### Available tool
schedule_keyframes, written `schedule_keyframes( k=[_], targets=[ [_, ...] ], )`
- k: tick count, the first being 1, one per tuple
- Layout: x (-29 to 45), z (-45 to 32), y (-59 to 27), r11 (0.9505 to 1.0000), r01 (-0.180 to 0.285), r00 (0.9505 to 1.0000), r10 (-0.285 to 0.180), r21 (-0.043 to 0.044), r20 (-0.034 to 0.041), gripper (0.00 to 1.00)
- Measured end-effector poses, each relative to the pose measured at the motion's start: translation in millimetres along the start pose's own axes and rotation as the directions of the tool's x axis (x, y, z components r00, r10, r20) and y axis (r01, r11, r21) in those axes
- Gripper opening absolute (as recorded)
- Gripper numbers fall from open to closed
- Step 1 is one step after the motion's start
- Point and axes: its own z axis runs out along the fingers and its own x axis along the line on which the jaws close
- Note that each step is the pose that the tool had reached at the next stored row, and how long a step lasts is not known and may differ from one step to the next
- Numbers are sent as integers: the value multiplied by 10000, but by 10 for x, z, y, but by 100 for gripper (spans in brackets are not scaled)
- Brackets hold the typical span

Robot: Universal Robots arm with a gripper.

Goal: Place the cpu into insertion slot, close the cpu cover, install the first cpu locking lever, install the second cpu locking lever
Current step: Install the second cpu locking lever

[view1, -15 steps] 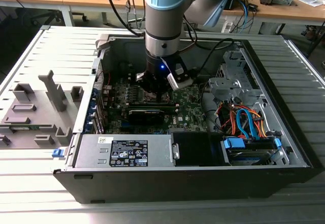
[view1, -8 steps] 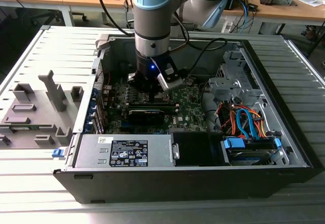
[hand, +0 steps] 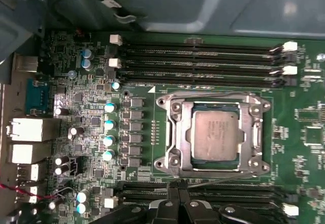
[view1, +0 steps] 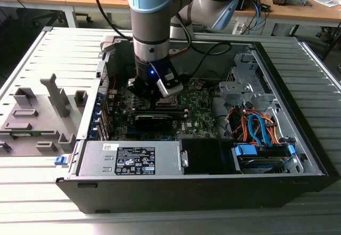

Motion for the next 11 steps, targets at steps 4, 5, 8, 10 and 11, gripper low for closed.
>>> schedule_keyframes(
  k=[4, 5, 8, 10, 11],
  targets=[
    [51, 65, 0, 10000, 6, 10000, -6, 1, -1, 11],
    [68, 70, 2, 10000, 15, 10000, -15, -1, 3, 11],
    [110, 79, 4, 10000, 50, 10000, -50, -5, 8, 11],
    [117, 87, 4, 9999, 100, 9999, -100, -15, 6, 11],
    [119, 93, 4, 9999, 133, 9999, -133, -27, 5, 11]
  ],
)
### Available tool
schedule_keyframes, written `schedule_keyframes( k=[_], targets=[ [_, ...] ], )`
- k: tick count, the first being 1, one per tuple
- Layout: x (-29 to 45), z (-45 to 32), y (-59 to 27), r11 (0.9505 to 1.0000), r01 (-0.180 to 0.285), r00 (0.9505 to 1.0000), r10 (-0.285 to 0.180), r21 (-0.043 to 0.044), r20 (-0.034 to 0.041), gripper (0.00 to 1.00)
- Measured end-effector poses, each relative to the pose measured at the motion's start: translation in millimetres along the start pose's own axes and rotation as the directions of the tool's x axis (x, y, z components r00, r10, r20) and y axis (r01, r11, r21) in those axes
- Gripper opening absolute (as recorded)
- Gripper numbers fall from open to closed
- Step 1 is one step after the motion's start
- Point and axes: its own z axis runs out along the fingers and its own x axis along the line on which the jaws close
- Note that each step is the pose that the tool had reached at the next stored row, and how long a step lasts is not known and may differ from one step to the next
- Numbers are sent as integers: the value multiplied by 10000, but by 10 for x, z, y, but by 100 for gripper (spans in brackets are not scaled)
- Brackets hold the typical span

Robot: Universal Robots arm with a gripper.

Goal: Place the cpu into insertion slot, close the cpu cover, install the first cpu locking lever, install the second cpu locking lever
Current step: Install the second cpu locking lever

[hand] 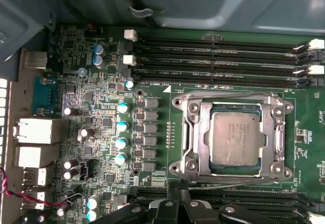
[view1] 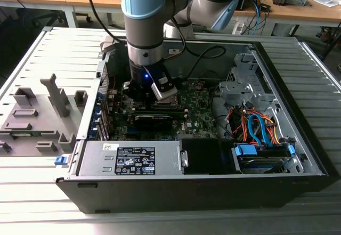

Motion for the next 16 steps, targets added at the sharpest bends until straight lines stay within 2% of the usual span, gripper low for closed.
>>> schedule_keyframes(
  k=[5, 8, 11, 12, 13, 16],
  targets=[
    [0, 9, 29, 9997, 227, 9997, -227, -30, -4, 11],
    [-1, 14, 49, 9993, 355, 9994, -355, -76, -1, 11],
    [-2, 19, 53, 9986, 480, 9988, -480, -233, 17, 11],
    [-1, 21, 53, 9981, 527, 9986, -526, -323, 23, 11],
    [0, 30, 53, 9978, 553, 9985, -553, -372, 27, 11],
    [1, 53, 41, 9977, 565, 9984, -564, -384, 24, 11]
  ],
)
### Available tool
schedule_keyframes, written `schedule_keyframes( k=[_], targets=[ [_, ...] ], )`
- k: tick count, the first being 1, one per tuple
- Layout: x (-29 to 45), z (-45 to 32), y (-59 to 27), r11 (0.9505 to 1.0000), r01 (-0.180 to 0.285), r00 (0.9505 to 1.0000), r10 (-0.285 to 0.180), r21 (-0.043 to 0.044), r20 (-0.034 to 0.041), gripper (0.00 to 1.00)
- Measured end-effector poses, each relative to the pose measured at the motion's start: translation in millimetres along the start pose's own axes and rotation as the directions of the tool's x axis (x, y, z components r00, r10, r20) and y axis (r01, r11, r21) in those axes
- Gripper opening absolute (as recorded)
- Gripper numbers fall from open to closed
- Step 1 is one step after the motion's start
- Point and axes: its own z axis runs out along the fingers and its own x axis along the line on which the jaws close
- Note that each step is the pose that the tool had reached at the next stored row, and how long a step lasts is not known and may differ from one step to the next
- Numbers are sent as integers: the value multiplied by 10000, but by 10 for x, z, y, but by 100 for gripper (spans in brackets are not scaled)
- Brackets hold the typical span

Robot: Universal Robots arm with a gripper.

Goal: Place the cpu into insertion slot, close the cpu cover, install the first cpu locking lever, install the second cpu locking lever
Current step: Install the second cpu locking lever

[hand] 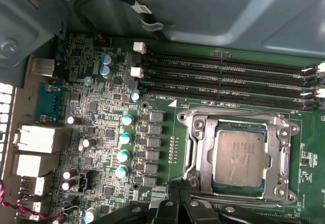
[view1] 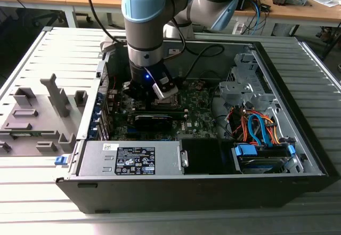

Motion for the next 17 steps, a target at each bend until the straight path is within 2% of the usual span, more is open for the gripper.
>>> schedule_keyframes(
  k=[4, 7, 11, 14, 17],
  targets=[
    [11, 1, -30, 10000, 1, 10000, -2, 17, 36, 11],
    [11, -32, -31, 10000, 15, 10000, -16, 48, 71, 11],
    [-2, -100, -27, 10000, 12, 10000, -12, 57, 68, 11],
    [-146, -100, -43, 10000, 9, 10000, -9, 53, 15, 11],
    [-324, -96, -61, 10000, 4, 10000, -3, 42, -82, 11]
  ],
)
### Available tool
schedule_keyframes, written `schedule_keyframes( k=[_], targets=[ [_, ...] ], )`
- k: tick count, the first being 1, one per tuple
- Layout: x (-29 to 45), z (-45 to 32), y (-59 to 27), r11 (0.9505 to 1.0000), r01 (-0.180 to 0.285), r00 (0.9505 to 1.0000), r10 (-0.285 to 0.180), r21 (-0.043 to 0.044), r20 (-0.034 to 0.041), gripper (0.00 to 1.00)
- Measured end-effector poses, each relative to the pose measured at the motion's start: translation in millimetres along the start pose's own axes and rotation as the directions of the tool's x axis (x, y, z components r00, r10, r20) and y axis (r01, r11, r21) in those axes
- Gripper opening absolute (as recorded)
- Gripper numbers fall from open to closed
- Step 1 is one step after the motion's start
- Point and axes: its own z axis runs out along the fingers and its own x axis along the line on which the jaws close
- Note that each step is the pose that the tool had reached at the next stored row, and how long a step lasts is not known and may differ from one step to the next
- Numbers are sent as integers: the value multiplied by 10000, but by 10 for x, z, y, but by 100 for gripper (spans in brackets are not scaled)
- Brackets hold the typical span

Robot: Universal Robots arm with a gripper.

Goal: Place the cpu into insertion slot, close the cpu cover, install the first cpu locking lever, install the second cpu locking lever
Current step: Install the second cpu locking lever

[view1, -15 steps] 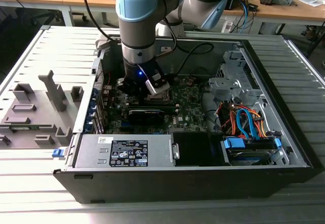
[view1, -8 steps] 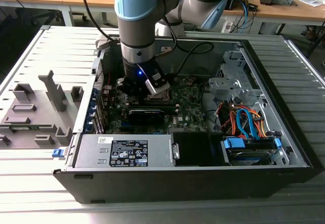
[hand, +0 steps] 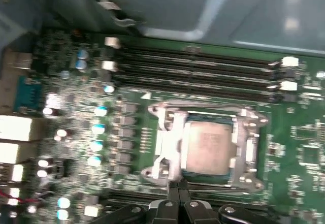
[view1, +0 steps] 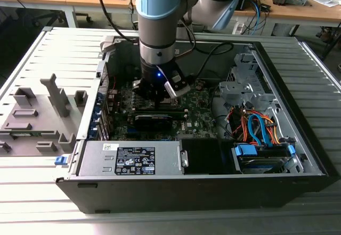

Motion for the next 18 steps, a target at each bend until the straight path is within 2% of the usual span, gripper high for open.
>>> schedule_keyframes(
  k=[3, 5, 9, 10, 12, 18],
  targets=[
    [-119, -12, 11, 10000, 0, 10000, 0, -2, -36, 11],
    [-131, -102, 29, 10000, -1, 10000, 1, -2, -35, 11],
    [-137, -352, 42, 10000, -1, 10000, 1, -2, -35, 11],
    [-138, -388, 43, 10000, -1, 10000, 1, -2, -35, 11],
    [-138, -424, 45, 10000, -1, 10000, 1, -3, -35, 11],
    [-138, -429, 45, 10000, -1, 10000, 1, -3, -35, 11]
  ],
)
